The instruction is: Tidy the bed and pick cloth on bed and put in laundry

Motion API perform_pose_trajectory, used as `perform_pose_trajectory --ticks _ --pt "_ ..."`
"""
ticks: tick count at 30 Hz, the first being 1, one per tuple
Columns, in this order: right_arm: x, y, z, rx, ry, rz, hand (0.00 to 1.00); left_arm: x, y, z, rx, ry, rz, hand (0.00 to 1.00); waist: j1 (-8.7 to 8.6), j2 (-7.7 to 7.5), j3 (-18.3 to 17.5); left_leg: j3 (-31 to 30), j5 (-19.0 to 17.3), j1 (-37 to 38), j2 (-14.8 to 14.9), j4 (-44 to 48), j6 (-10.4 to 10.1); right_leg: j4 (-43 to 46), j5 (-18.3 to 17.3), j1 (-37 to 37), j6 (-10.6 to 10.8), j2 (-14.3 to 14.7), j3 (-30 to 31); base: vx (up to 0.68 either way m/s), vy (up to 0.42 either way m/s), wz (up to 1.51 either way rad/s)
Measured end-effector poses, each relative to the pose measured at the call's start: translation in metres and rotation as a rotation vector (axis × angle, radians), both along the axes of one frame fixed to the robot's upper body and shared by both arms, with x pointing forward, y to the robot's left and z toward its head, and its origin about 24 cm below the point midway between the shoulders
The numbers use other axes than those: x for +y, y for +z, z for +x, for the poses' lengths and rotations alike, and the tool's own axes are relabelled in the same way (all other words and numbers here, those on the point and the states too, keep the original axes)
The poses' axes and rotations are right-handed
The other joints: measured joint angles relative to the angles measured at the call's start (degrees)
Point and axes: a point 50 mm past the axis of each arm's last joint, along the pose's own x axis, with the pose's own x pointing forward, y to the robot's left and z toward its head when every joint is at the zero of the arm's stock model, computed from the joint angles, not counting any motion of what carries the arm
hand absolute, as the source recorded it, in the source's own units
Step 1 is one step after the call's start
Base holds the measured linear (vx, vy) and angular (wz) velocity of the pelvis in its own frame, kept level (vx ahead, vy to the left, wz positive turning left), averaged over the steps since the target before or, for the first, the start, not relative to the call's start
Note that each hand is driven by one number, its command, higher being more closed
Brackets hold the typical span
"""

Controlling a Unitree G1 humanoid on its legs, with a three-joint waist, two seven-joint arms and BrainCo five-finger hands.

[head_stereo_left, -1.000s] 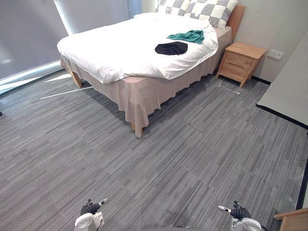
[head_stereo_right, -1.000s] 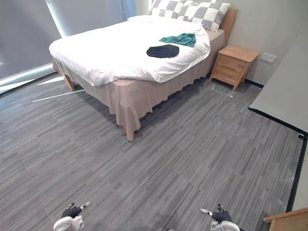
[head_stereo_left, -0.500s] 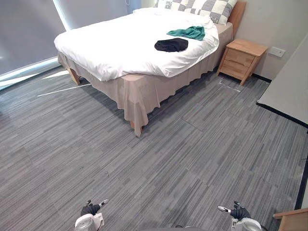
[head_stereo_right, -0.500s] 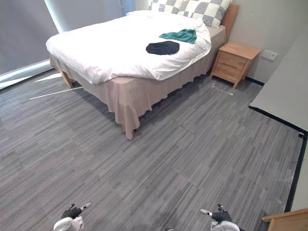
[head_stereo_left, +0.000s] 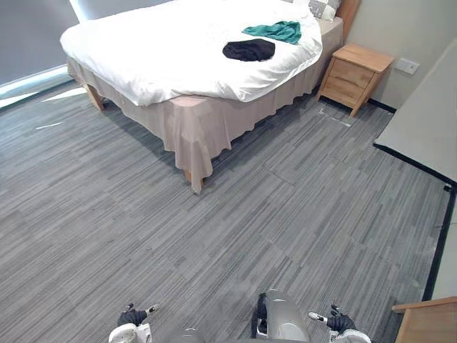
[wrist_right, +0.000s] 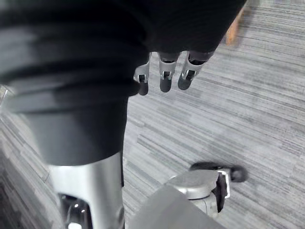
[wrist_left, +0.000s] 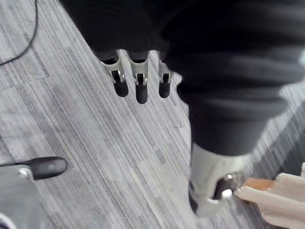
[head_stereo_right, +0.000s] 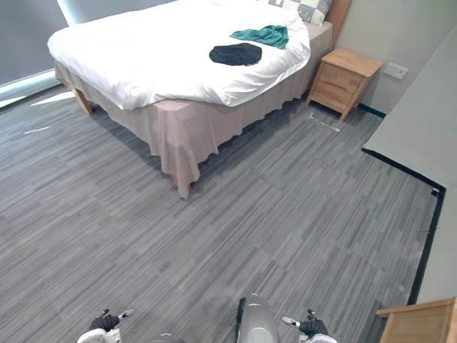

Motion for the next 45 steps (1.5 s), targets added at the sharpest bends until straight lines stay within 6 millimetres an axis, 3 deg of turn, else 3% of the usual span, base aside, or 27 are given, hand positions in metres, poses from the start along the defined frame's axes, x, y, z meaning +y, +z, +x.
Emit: perform_pose_trajectory --ticks 1,2,3,4,6,7,9,11,14,16,17,20,21,22,23,24,26,30,34,36,37,38,39,40,42,43,45 --pt "-0.002 0.000 0.000 0.004 -0.001 -0.003 0.00 -0.001 -0.001 0.000 -0.003 0.009 -0.006 0.00 -0.05 0.45 0.8 -0.2 -2.2 2.4 1.0 -0.1 0.4 2.8 4.6 -0.6 -0.6 -0.1 -0.4 0.46 -0.345 0.03" --pt "-0.005 0.001 -0.002 0.000 -0.005 -0.005 0.00 -0.008 -0.003 -0.001 -0.002 0.008 -0.031 0.00 -0.88 3.86 -0.5 -0.5 -5.0 4.2 4.6 -1.2 9.4 15.3 0.8 -5.1 -3.9 2.3 -3.0 0.57 -0.411 0.08" --pt "-0.004 0.000 -0.005 0.006 -0.013 0.001 0.00 -0.007 -0.004 -0.002 -0.003 0.013 -0.034 0.00 -0.91 4.44 -0.8 -1.4 -3.2 4.0 4.9 0.5 10.6 18.4 -2.6 -6.1 -5.4 2.8 -3.4 0.64 -0.435 -0.05" --pt "-0.003 0.000 0.000 0.002 -0.023 0.022 0.00 -0.006 -0.002 0.003 -0.026 0.027 -0.042 0.00 -0.58 4.54 -0.5 -2.2 2.7 1.6 7.1 8.8 5.8 22.8 -6.5 -6.7 -8.7 3.6 -3.4 0.57 -0.413 -0.27" --pt "-0.004 0.002 0.002 -0.012 -0.010 0.017 0.00 -0.012 -0.005 -0.001 -0.019 0.026 -0.064 0.00 -0.58 5.24 -0.6 -5.2 13.4 -4.2 11.4 25.7 4.3 24.2 -11.7 -3.1 -11.3 5.9 -3.7 0.66 -0.425 -0.26" --pt "-0.004 0.001 0.002 -0.012 -0.001 0.014 0.00 -0.014 -0.005 -0.001 -0.022 0.024 -0.068 0.00 -0.68 5.63 -0.4 -5.5 15.2 -7.0 13.1 33.5 4.0 23.4 -12.9 -0.8 -11.7 7.1 -3.6 0.62 -0.290 -0.04" --pt "0.001 -0.002 -0.002 0.004 0.018 0.014 0.00 -0.022 -0.008 -0.004 -0.031 0.022 -0.091 0.00 -0.62 6.01 0.4 -5.8 11.3 -16.0 15.8 52.6 4.5 15.4 -14.3 10.6 -13.1 10.7 -3.8 0.58 -0.232 0.05" --pt "0.001 -0.002 -0.002 0.001 0.039 -0.003 0.00 -0.026 -0.008 -0.005 -0.047 0.007 -0.103 0.00 -0.12 4.65 1.0 -4.6 8.7 -21.8 13.0 52.7 4.3 9.3 -14.1 17.8 -12.8 11.2 -4.0 0.54 -0.164 0.07" --pt "-0.005 0.005 0.011 -0.035 0.074 -0.045 0.00 -0.035 -0.011 -0.018 -0.039 -0.015 -0.124 0.00 1.38 3.64 1.6 1.3 7.2 -30.8 5.6 36.0 3.8 2.7 -14.3 25.2 -13.1 11.3 -2.6 0.49 -0.095 -0.29" --pt "-0.008 0.009 0.017 -0.055 0.086 -0.063 0.00 -0.040 -0.015 -0.027 -0.024 0.011 -0.146 0.00 1.70 3.80 1.7 7.9 9.9 -32.0 1.9 19.9 4.1 0.9 -15.5 28.7 -12.6 11.2 -2.3 0.55 -0.016 -0.24" --pt "-0.012 0.010 0.016 -0.050 0.083 -0.070 0.00 -0.044 -0.016 -0.030 -0.015 0.026 -0.161 0.00 2.10 4.24 1.5 13.7 14.1 -31.6 -0.4 8.7 5.1 -0.8 -16.6 31.7 -10.9 11.3 -2.9 0.59 0.055 -0.09" --pt "-0.017 0.016 0.020 -0.078 0.087 -0.091 0.00 -0.046 -0.019 -0.037 0.007 0.048 -0.179 0.00 2.32 5.40 0.6 20.9 16.7 -31.4 -3.2 -1.9 10.2 -1.1 -21.0 36.9 -8.1 11.8 -3.6 0.71 0.142 -0.21" --pt "-0.015 0.014 0.021 -0.072 0.088 -0.082 0.00 -0.046 -0.020 -0.035 0.015 0.076 -0.184 0.00 2.58 4.46 -0.4 21.5 20.8 -31.2 -4.5 -0.2 17.6 5.9 -24.1 35.3 -5.6 9.7 -4.4 0.80 0.196 0.01" --pt "-0.013 0.016 0.028 -0.088 0.094 -0.078 0.00 -0.044 -0.020 -0.032 0.030 0.081 -0.184 0.00 2.33 3.43 -1.1 21.0 19.5 -30.9 -6.1 0.5 21.4 19.6 -25.1 29.7 -2.7 5.9 -6.0 0.80 0.203 0.13" --pt "-0.012 0.014 0.027 -0.081 0.093 -0.073 0.00 -0.041 -0.019 -0.028 0.023 0.077 -0.179 0.00 2.20 2.81 -0.9 20.5 18.5 -30.5 -6.9 0.9 21.9 28.2 -24.0 26.3 0.1 3.8 -6.6 0.62 0.192 0.49" --pt "-0.010 0.012 0.027 -0.068 0.093 -0.060 0.00 -0.038 -0.017 -0.021 0.013 0.067 -0.169 0.00 2.00 1.95 -0.7 18.6 16.5 -29.1 -8.2 2.0 21.4 41.1 -22.6 20.9 2.5 -0.7 -7.3 0.56 0.187 0.67" --pt "-0.005 0.007 0.022 -0.034 0.114 -0.053 0.00 -0.039 -0.017 -0.019 0.014 0.056 -0.161 0.00 1.89 1.85 -0.6 15.9 14.3 -24.9 -8.7 2.7 20.5 46.1 -23.7 18.7 0.8 -4.0 -9.5 0.51 0.141 0.73" --pt "0.008 0.003 0.020 -0.044 0.116 -0.025 0.00 -0.042 -0.016 -0.016 0.007 0.015 -0.150 0.00 2.19 3.82 -0.9 6.5 12.8 -15.0 -7.7 -3.8 16.2 28.2 -23.6 15.3 1.6 -3.6 -10.2 0.37 -0.045 0.91" --pt "0.011 -0.005 -0.004 0.008 0.038 0.000 0.00 -0.035 -0.013 -0.011 -0.005 0.017 -0.131 0.00 2.09 2.72 -1.7 -2.7 11.7 -14.0 -6.8 -5.8 13.5 10.4 -12.1 10.1 3.2 -2.9 0.4 0.29 -0.204 1.34" --pt "0.022 -0.012 -0.023 0.047 -0.016 0.043 0.00 -0.028 -0.014 -0.022 0.006 0.065 -0.119 0.00 2.24 2.23 -2.2 -6.2 10.9 -12.7 -4.1 -4.6 9.6 6.0 -4.5 9.9 1.9 -1.3 4.3 0.36 -0.309 1.10" --pt "0.026 -0.014 -0.025 0.052 -0.017 0.052 0.00 -0.023 -0.013 -0.027 0.011 0.080 -0.109 0.00 2.47 1.54 -2.8 -6.5 10.5 -12.6 -3.5 -3.5 8.9 4.8 -1.9 9.8 1.5 -0.8 4.8 0.46 -0.432 0.74" --pt "0.032 -0.015 -0.026 0.059 -0.005 0.076 0.00 -0.014 -0.011 -0.034 0.010 0.108 -0.090 0.00 3.20 -0.44 -4.1 -6.5 9.2 -12.8 -3.1 -1.7 6.7 2.6 4.9 10.2 0.5 -0.6 4.9 0.50 -0.505 0.52" --pt "0.036 -0.017 -0.029 0.072 -0.004 0.098 0.00 -0.003 -0.008 -0.037 0.002 0.138 -0.067 0.00 3.45 -2.71 -5.5 -6.5 8.0 -12.8 -3.4 -0.8 4.8 1.9 7.6 11.1 0.7 -1.3 3.9 0.58 -0.615 0.35" --pt "0.030 -0.014 -0.018 0.049 0.013 0.090 0.00 -0.010 -0.010 -0.040 -0.007 0.181 -0.099 0.00 4.15 -1.26 -6.2 -6.5 7.2 -12.7 -1.6 0.1 3.1 -1.1 4.0 13.4 -0.4 0.1 2.8 0.49 -0.546 0.31" --pt "0.015 -0.007 -0.003 0.015 0.032 0.054 0.00 -0.026 -0.013 -0.030 -0.033 0.188 -0.151 0.00 3.50 1.04 -5.4 -6.9 7.8 -12.1 -0.2 -0.8 1.6 -5.0 1.9 16.8 -1.1 1.3 0.0 0.30 -0.341 0.41" --pt "-0.002 -0.003 -0.003 0.027 0.024 0.019 0.00 -0.033 -0.013 -0.022 -0.053 0.192 -0.158 0.00 2.79 3.16 -5.1 -5.9 9.0 -11.2 0.9 -2.5 0.5 -6.1 0.4 18.9 -1.8 1.9 -2.6 0.14 -0.183 0.82" --pt "-0.015 -0.002 -0.015 0.062 -0.017 0.002 0.00 -0.028 -0.005 -0.010 -0.133 0.239 -0.116 0.00 2.31 4.26 -5.2 -2.6 11.4 -9.4 1.5 -4.3 0.5 -6.1 -0.5 21.5 -2.1 1.8 -5.8 0.12 -0.143 0.83"
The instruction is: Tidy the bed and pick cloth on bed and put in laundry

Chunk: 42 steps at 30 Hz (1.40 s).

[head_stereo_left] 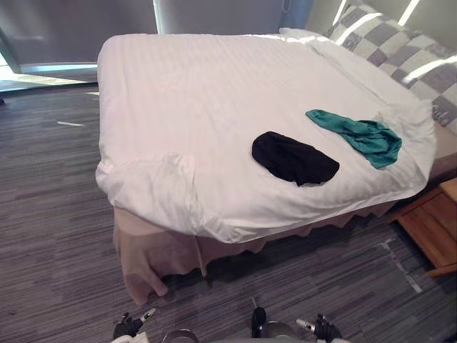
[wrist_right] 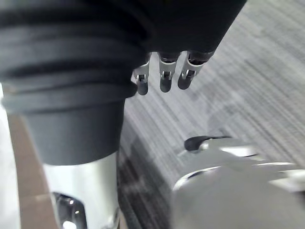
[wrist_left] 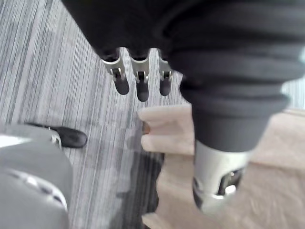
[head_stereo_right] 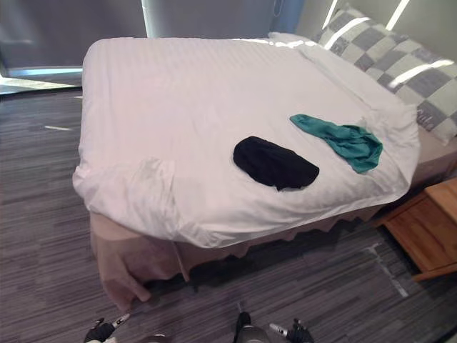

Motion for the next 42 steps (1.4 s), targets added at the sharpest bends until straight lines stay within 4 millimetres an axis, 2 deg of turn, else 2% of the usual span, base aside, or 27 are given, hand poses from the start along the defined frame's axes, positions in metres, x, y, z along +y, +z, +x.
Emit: perform_pose_trajectory --ticks 1,2,4,6,7,8,9,10,11,13,17,19,20,21,23,27,29,31,33,36,38,39,42 --pt "-0.004 0.000 -0.005 0.012 -0.016 -0.005 0.00 0.008 0.010 0.010 -0.082 0.046 0.046 0.00 -0.22 0.10 -0.1 1.3 1.0 0.8 0.1 -1.2 0.2 0.0 -0.7 1.3 -0.1 0.0 -1.4 0.06 -0.098 0.68" --pt "-0.005 0.000 -0.010 0.017 -0.038 -0.003 0.00 0.024 0.028 0.022 -0.194 0.100 0.129 0.00 -0.14 -0.07 -0.9 1.1 1.5 1.0 0.1 -2.7 -0.1 0.1 -1.8 1.7 -0.1 0.1 -2.5 0.04 -0.093 0.59" --pt "0.000 -0.002 -0.008 0.005 -0.056 0.014 0.00 0.056 0.066 0.041 -0.369 0.160 0.302 0.00 0.37 -0.63 -1.3 1.0 2.8 0.7 -0.2 -4.4 -0.2 0.0 -2.0 1.1 -0.2 0.0 -3.5 -0.02 -0.048 0.26" --pt "0.007 -0.006 -0.017 0.019 -0.091 0.036 0.00 0.090 0.126 0.059 -0.593 0.217 0.528 0.00 0.40 -1.82 -1.9 0.8 4.2 0.7 -0.8 -7.1 0.1 -0.7 -1.9 0.8 -0.4 -0.1 -4.7 -0.06 -0.015 0.18" --pt "0.009 -0.007 -0.021 0.027 -0.101 0.040 0.00 0.094 0.139 0.063 -0.640 0.217 0.570 0.00 0.38 -1.96 -2.0 0.7 4.6 0.8 -1.0 -7.7 0.0 -0.7 -1.9 0.8 -0.4 -0.2 -4.9 -0.03 0.009 0.20" --pt "0.011 -0.009 -0.030 0.043 -0.122 0.049 0.00 0.100 0.164 0.071 -0.739 0.199 0.637 0.00 0.38 -2.15 -2.5 0.7 5.0 0.8 -1.5 -8.7 0.3 -1.3 -1.8 0.9 -0.3 -0.3 -5.2 -0.01 0.025 0.14" --pt "0.012 -0.010 -0.037 0.058 -0.133 0.053 0.00 0.101 0.187 0.079 -0.834 0.177 0.679 0.00 0.31 -2.28 -3.0 0.7 5.5 0.9 -1.8 -9.4 0.4 -1.8 -1.5 0.9 -0.1 -0.5 -5.3 0.01 0.030 0.10" --pt "0.013 -0.011 -0.040 0.064 -0.135 0.052 0.00 0.100 0.197 0.082 -0.879 0.168 0.694 0.00 0.24 -2.36 -3.1 0.7 5.8 0.9 -1.9 -9.8 0.3 -2.0 -1.3 0.9 0.0 -0.7 -5.4 0.03 0.038 0.08" --pt "0.012 -0.011 -0.045 0.078 -0.141 0.047 0.00 0.097 0.216 0.089 -0.960 0.141 0.717 0.00 0.21 -1.91 -3.5 0.8 6.2 0.9 -2.5 -10.5 0.5 -2.6 -0.9 1.0 0.3 -1.0 -5.6 0.04 0.050 0.07" --pt "0.011 -0.011 -0.051 0.089 -0.149 0.037 0.00 0.086 0.243 0.104 -1.055 0.025 0.763 0.00 -0.32 -1.68 -3.9 1.3 6.5 1.8 -3.3 -11.6 0.7 -3.0 -0.6 1.3 0.7 -1.6 -5.3 0.06 0.080 -0.03" --pt "0.011 -0.011 -0.050 0.078 -0.145 0.035 0.00 0.069 0.274 0.137 -1.113 -0.202 0.818 0.00 -1.82 -1.35 -4.9 3.1 6.6 1.9 -4.0 -11.6 0.8 -4.2 0.4 1.4 1.1 -2.0 -4.5 0.03 0.044 -0.09" --pt "0.011 -0.010 -0.049 0.074 -0.140 0.036 0.00 0.063 0.283 0.150 -1.113 -0.275 0.838 0.00 -2.31 -1.37 -4.9 3.9 6.6 2.0 -4.0 -11.6 0.8 -4.5 0.5 1.6 1.0 -1.9 -4.3 0.01 0.009 -0.12" --pt "0.010 -0.009 -0.048 0.064 -0.134 0.033 0.00 0.057 0.286 0.166 -1.081 -0.355 0.842 0.00 -2.57 -1.35 -4.9 5.4 6.6 2.8 -3.8 -11.6 0.8 -4.5 0.6 1.6 0.9 -1.8 -3.5 0.01 0.009 -0.25" --pt "0.010 -0.009 -0.048 0.059 -0.131 0.030 0.00 0.055 0.285 0.172 -1.064 -0.379 0.837 0.00 -2.70 -1.36 -4.9 6.1 6.6 2.9 -3.8 -11.6 0.8 -4.6 0.6 1.6 0.9 -1.7 -3.1 0.00 0.008 -0.29" --pt "0.011 -0.008 -0.046 0.061 -0.073 0.015 0.00 0.044 0.277 0.193 -0.981 -0.449 0.795 0.00 -3.86 -1.39 -4.9 7.7 6.5 3.5 -3.6 -11.6 0.8 -4.6 0.6 1.4 0.8 -1.4 -2.0 -0.01 -0.003 -0.27" --pt "0.022 -0.011 -0.045 0.071 -0.021 0.037 0.00 0.040 0.252 0.210 -0.803 -0.506 0.777 0.00 -6.10 -1.85 -4.1 10.2 6.4 3.3 -3.4 -11.6 0.6 -4.5 0.9 -0.3 0.4 -0.9 0.0 -0.03 -0.012 -0.28" --pt "0.025 -0.011 -0.044 0.067 -0.010 0.041 0.00 0.038 0.252 0.215 -0.775 -0.509 0.791 0.00 -6.38 -2.05 -3.7 10.7 6.4 2.3 -3.3 -11.6 0.6 -4.3 1.1 -1.6 0.2 -0.8 0.5 -0.06 -0.022 -0.21" --pt "0.030 -0.009 -0.033 0.036 0.024 0.045 0.00 0.036 0.260 0.228 -0.753 -0.474 0.817 0.00 -6.82 -2.92 -1.6 11.6 6.4 -0.8 -3.3 -10.8 0.7 -3.9 2.2 -5.2 0.2 -1.0 1.8 -0.09 -0.034 -0.19" --pt "0.033 -0.006 -0.019 -0.008 0.057 0.042 0.00 0.037 0.272 0.241 -0.727 -0.415 0.846 0.00 -7.13 -4.04 2.2 12.1 6.4 -3.6 -3.3 -9.3 0.8 -3.6 3.2 -7.9 -0.2 -1.3 3.0 -0.08 -0.030 -0.13" --pt "0.037 -0.002 -0.003 -0.059 0.089 0.035 0.00 0.039 0.283 0.251 -0.700 -0.366 0.866 0.00 -7.64 -4.84 5.0 12.2 6.3 -6.1 -3.1 -7.5 1.0 -3.5 3.8 -9.9 -0.4 -1.4 3.6 -0.03 -0.036 -0.03" --pt "0.040 0.004 0.015 -0.114 0.122 0.020 0.00 0.040 0.291 0.258 -0.666 -0.335 0.872 0.00 -8.26 -5.12 7.3 12.2 6.1 -8.3 -2.7 -5.6 1.2 -3.3 4.5 -11.6 -0.8 -1.5 3.9 0.00 -0.038 0.02" --pt "0.042 0.008 0.025 -0.146 0.133 0.015 0.00 0.042 0.292 0.261 -0.631 -0.325 0.878 1.00 -8.35 -5.14 8.6 12.4 6.0 -9.3 -2.4 -4.6 1.3 -3.2 4.7 -12.4 -0.9 -1.4 4.2 -0.02 -0.041 -0.06" --pt "0.045 0.015 0.044 -0.205 0.173 0.000 0.00 0.047 0.288 0.263 -0.522 -0.309 0.926 1.00 -8.63 -5.09 11.9 13.1 5.1 -10.5 -1.5 -2.4 1.5 -2.0 4.8 -13.7 -1.1 -1.2 5.0 -0.02 -0.032 -0.10"
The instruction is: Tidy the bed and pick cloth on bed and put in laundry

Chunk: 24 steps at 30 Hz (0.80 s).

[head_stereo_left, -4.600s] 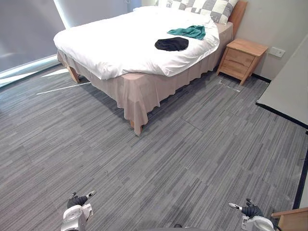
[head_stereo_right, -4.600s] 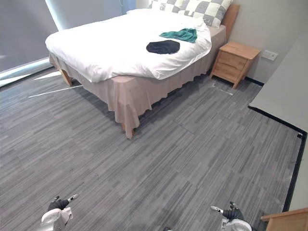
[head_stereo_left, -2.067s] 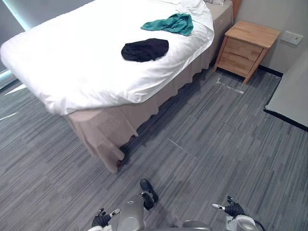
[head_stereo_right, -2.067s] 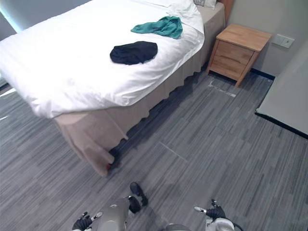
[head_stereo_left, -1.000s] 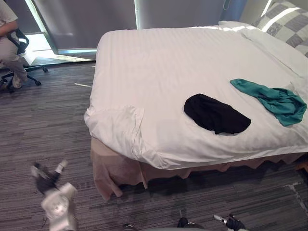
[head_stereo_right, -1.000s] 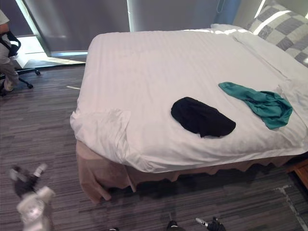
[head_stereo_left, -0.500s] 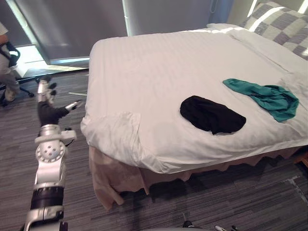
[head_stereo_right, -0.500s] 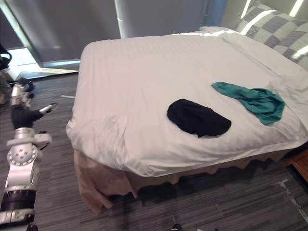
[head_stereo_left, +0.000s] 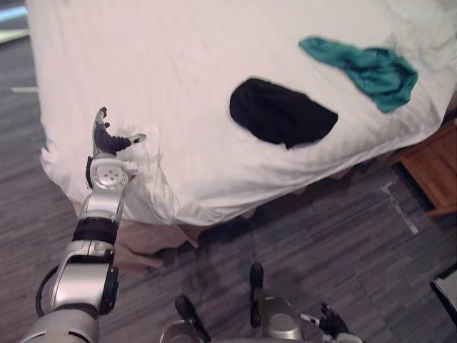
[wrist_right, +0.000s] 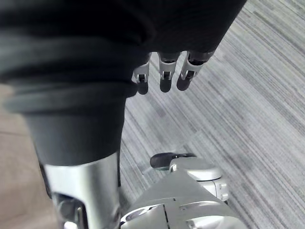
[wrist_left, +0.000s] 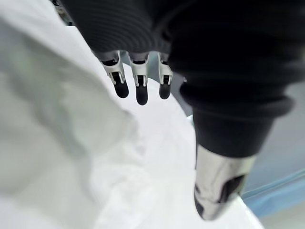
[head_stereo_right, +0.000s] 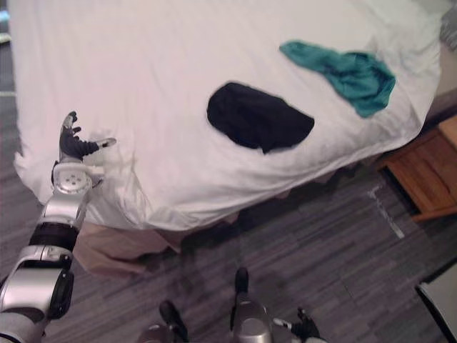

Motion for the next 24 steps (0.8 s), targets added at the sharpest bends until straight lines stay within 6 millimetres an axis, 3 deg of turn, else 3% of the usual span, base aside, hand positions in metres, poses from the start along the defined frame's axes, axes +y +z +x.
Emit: perform_pose_trajectory --ticks 4,9,12,13,17,19,20,21,23,24 --pt "0.001 0.002 0.003 -0.008 0.005 -0.012 0.00 0.004 -0.007 -0.003 0.108 0.074 0.172 1.00 -0.06 0.18 0.6 0.6 -1.9 -1.6 0.7 2.2 0.3 0.1 0.0 -0.7 0.0 0.1 0.9 -0.04 -0.019 -0.11" --pt "0.002 0.001 0.002 -0.007 -0.006 0.009 0.00 0.013 -0.024 -0.011 0.187 0.098 0.227 1.00 0.03 0.34 0.5 0.7 -2.3 -1.1 0.8 3.0 0.4 0.6 0.0 -0.3 0.0 0.0 0.9 -0.02 -0.003 -0.01" --pt "-0.004 0.000 -0.002 0.005 -0.026 0.004 0.00 0.021 -0.051 -0.027 0.258 0.080 0.216 1.00 0.04 1.14 0.1 0.6 -2.3 1.3 0.7 2.8 0.3 0.4 -0.3 2.0 0.2 0.0 0.6 0.00 0.000 0.00" --pt "-0.011 0.001 -0.003 -0.003 -0.074 0.006 0.00 0.026 -0.068 -0.038 0.294 0.074 0.204 0.00 0.09 1.78 -0.5 0.7 -2.4 2.1 0.7 2.7 0.2 0.3 -0.7 2.8 0.4 0.0 0.3 0.00 0.000 0.00" --pt "-0.038 0.006 -0.013 -0.012 -0.188 -0.038 0.00 0.034 -0.123 -0.078 0.403 0.097 0.090 0.00 0.31 3.65 -3.4 0.7 -2.4 5.3 0.6 0.9 -0.2 0.1 -1.8 5.7 0.6 0.2 -0.3 0.02 -0.003 0.01" --pt "-0.076 0.017 -0.027 -0.028 -0.309 -0.105 0.00 0.043 -0.177 -0.136 0.545 0.179 -0.030 0.00 1.29 4.89 -7.7 0.8 -2.4 8.0 0.5 -1.2 -0.8 -0.5 -2.7 7.9 1.2 0.6 -0.8 0.08 -0.010 0.03" --pt "-0.090 0.023 -0.030 -0.040 -0.348 -0.132 0.00 0.047 -0.190 -0.154 0.589 0.212 -0.056 0.00 1.93 4.97 -8.6 0.7 -2.3 8.8 0.5 -1.7 -0.9 -0.6 -3.0 8.6 1.3 0.8 -1.0 0.08 -0.013 0.08" --pt "-0.109 0.034 -0.034 -0.068 -0.404 -0.173 0.00 0.059 -0.206 -0.189 0.661 0.286 -0.090 0.00 2.88 4.65 -10.4 0.5 -2.1 9.6 0.3 -2.8 -1.2 -0.6 -3.4 9.2 1.4 0.8 -1.6 0.06 -0.010 0.15" --pt "-0.136 0.050 -0.038 -0.108 -0.473 -0.234 0.00 0.077 -0.216 -0.234 0.717 0.411 -0.134 0.00 3.83 3.57 -12.4 -1.1 -1.0 10.4 -0.1 -4.5 -1.3 -0.6 -4.0 10.3 1.6 0.7 -3.4 0.07 -0.016 0.38" --pt "-0.141 0.054 -0.039 -0.117 -0.485 -0.247 0.00 0.081 -0.218 -0.245 0.732 0.444 -0.147 0.00 3.93 3.23 -12.6 -1.7 -0.9 10.6 -0.1 -4.8 -1.3 -0.7 -4.2 10.9 1.7 0.6 -4.0 0.06 -0.022 0.51"
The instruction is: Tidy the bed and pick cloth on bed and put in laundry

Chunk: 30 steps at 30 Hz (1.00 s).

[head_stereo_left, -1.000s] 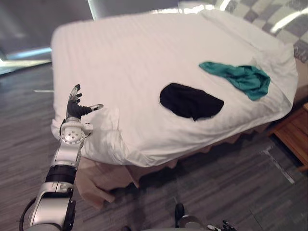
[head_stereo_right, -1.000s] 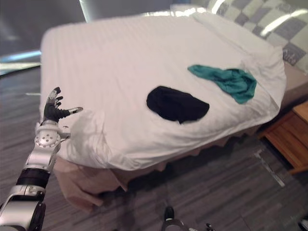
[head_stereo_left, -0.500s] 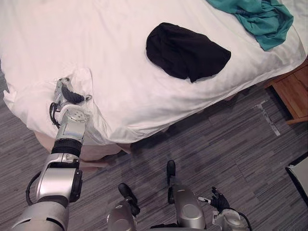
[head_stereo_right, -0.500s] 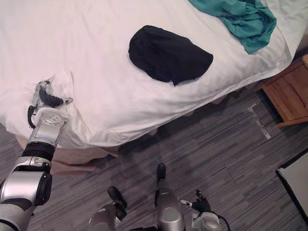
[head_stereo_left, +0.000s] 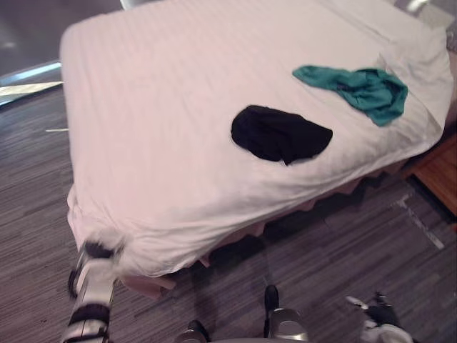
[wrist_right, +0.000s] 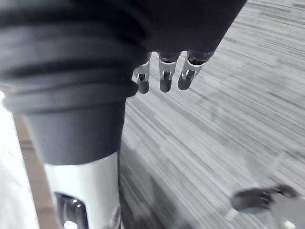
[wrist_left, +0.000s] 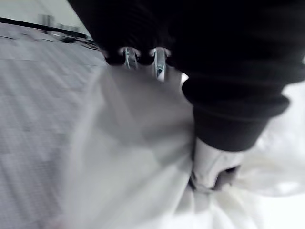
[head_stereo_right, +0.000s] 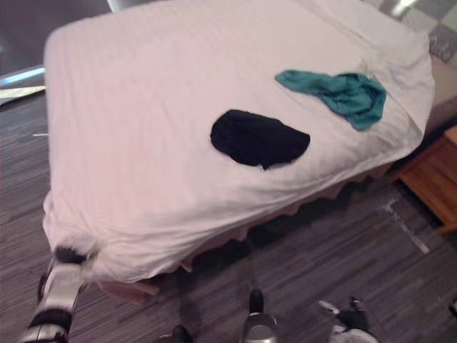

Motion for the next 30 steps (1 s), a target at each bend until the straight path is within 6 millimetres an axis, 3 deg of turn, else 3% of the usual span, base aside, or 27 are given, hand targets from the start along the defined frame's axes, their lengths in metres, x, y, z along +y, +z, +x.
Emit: perform_pose_trajectory --ticks 3,7,8,11,13,15,17,19,20,22,26,27,30 --pt "-0.018 0.032 0.020 -0.101 0.012 -0.116 0.00 0.021 -0.010 -0.080 0.123 0.256 -0.028 0.00 0.82 -1.50 -3.5 -1.9 0.0 -0.1 -0.3 -0.4 0.0 -1.5 -0.1 1.7 0.1 0.1 -2.0 0.05 -0.011 0.30" --pt "-0.031 0.069 0.047 -0.216 0.042 -0.231 0.00 0.028 -0.011 -0.134 0.182 0.422 -0.044 0.00 1.78 -2.10 -5.6 -2.8 0.0 -0.2 -0.7 -0.4 0.1 -2.0 -0.2 2.4 0.2 0.0 -2.9 0.02 -0.002 0.19" --pt "-0.033 0.098 0.072 -0.312 0.093 -0.302 1.00 0.027 -0.011 -0.154 0.201 0.487 -0.052 0.00 1.91 -1.98 -5.9 -4.0 0.0 -0.2 -0.8 -0.4 0.1 -2.1 -0.4 3.3 0.4 -0.2 -3.8 -0.01 -0.004 0.27" --pt "-0.018 0.136 0.109 -0.421 0.234 -0.388 1.00 0.016 -0.018 -0.170 0.234 0.513 -0.081 0.00 2.02 -1.51 -6.3 -4.4 -0.1 -0.2 -1.0 -0.4 0.2 -2.1 -0.5 3.6 0.6 -0.4 -4.5 -0.03 0.003 0.15" --pt "0.006 0.163 0.141 -0.477 0.431 -0.451 1.00 0.000 -0.029 -0.173 0.253 0.511 -0.126 0.00 2.35 -1.02 -6.4 -4.7 0.2 -0.2 -1.2 -0.8 0.3 -2.1 -0.5 3.6 0.5 -0.6 -4.8 -0.04 0.004 0.06" --pt "0.051 0.189 0.179 -0.554 0.703 -0.473 1.00 -0.023 -0.045 -0.163 0.287 0.438 -0.189 0.00 2.66 -0.93 -6.4 -4.9 1.1 -0.2 -1.4 -2.4 0.4 -2.1 -0.3 2.9 0.4 -0.5 -4.9 -0.03 -0.007 0.05" --pt "0.082 0.205 0.198 -0.603 0.871 -0.481 1.00 -0.035 -0.053 -0.150 0.298 0.374 -0.219 0.00 2.83 -1.13 -6.2 -5.0 1.6 -0.3 -1.4 -2.9 0.4 -2.1 -0.2 2.7 0.2 -0.4 -5.2 -0.01 -0.007 0.03" --pt "0.130 0.226 0.223 -0.659 1.108 -0.475 1.00 -0.050 -0.061 -0.120 0.289 0.252 -0.250 0.00 3.37 -2.08 -5.7 -5.5 2.5 -0.2 -1.3 -3.5 0.4 -2.2 0.0 2.6 -0.1 -0.3 -5.6 -0.01 -0.015 0.09" --pt "0.141 0.232 0.227 -0.675 1.160 -0.472 1.00 -0.054 -0.062 -0.111 0.280 0.219 -0.256 0.00 3.93 -2.26 -5.6 -5.5 2.6 -0.3 -1.3 -3.5 0.4 -2.2 0.1 2.5 -0.2 -0.3 -5.6 0.00 -0.011 0.04" --pt "0.183 0.249 0.238 -0.725 1.353 -0.438 1.00 -0.073 -0.067 -0.079 0.245 0.088 -0.297 0.00 5.71 -3.00 -5.0 -5.7 2.7 -0.4 -1.4 -3.5 0.4 -2.2 0.2 2.3 -0.3 -0.4 -5.7 0.00 0.000 0.00" --pt "0.251 0.259 0.244 -0.823 1.573 -0.257 1.00 -0.105 -0.073 -0.045 0.164 -0.031 -0.414 0.00 7.49 -2.71 -3.6 -7.3 2.9 -2.3 -1.8 -3.2 0.7 -2.0 0.2 1.8 -0.3 -0.7 -6.8 0.00 0.002 0.16" --pt "0.258 0.261 0.244 -0.834 1.594 -0.249 1.00 -0.108 -0.072 -0.038 0.148 -0.051 -0.423 0.00 7.81 -2.91 -2.8 -7.5 3.0 -2.5 -1.8 -3.1 0.8 -1.8 0.2 1.8 -0.3 -0.9 -7.3 -0.03 0.013 0.33" --pt "0.306 0.287 0.248 -0.915 1.706 -0.201 1.00 -0.128 -0.059 0.012 -0.023 -0.160 -0.465 0.00 9.93 -1.40 4.8 -10.0 3.4 -8.1 -1.9 -0.2 1.7 1.3 0.0 -2.6 -0.4 -2.1 -8.9 -0.10 0.014 0.37"
